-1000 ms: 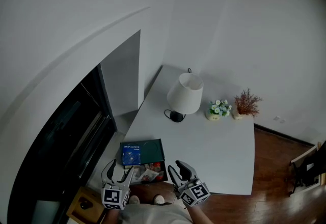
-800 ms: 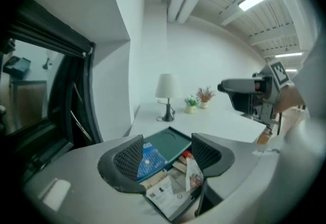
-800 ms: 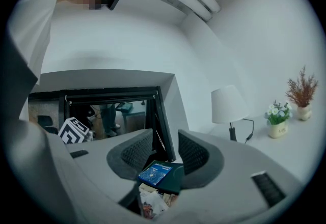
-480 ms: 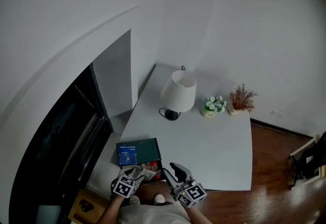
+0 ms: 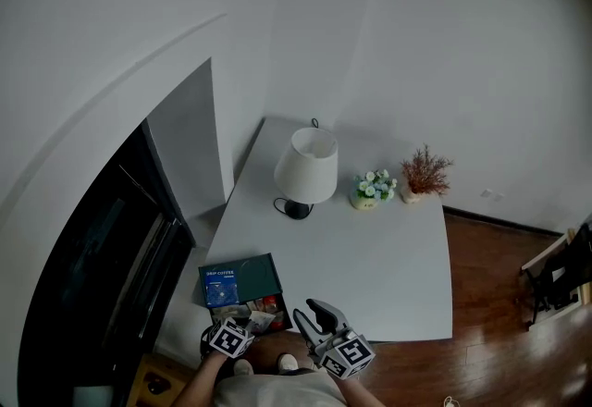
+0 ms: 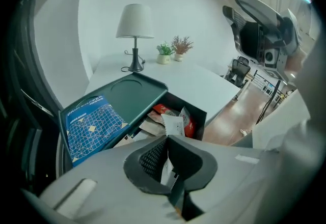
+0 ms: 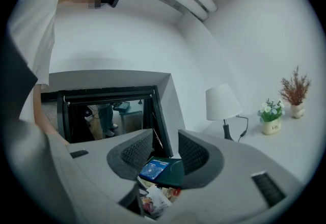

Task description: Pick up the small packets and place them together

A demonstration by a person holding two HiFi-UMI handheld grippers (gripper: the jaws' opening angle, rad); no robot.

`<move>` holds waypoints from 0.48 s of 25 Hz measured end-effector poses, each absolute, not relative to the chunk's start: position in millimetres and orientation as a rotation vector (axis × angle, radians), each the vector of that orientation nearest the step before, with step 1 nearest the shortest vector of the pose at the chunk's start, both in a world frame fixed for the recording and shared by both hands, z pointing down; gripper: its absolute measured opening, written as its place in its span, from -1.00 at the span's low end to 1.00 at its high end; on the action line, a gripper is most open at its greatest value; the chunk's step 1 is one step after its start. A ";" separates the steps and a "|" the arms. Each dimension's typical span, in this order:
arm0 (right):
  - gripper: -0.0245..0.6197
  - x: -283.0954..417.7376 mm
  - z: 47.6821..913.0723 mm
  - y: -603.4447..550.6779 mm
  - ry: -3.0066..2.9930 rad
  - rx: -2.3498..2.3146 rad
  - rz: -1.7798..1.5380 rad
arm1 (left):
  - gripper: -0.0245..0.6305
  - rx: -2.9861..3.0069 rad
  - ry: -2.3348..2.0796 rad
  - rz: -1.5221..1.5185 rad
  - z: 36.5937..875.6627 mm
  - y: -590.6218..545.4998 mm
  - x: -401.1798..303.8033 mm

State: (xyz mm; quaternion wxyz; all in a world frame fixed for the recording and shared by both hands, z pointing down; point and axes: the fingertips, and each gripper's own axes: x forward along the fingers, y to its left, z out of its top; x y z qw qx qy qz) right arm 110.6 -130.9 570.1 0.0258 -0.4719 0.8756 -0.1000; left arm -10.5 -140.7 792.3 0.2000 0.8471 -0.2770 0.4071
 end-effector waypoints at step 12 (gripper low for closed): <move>-0.45 117.8 567.4 -139.3 2.694 -1.471 -0.298 | -0.91 2.259 -0.995 0.554 711.6 -212.8 -11.2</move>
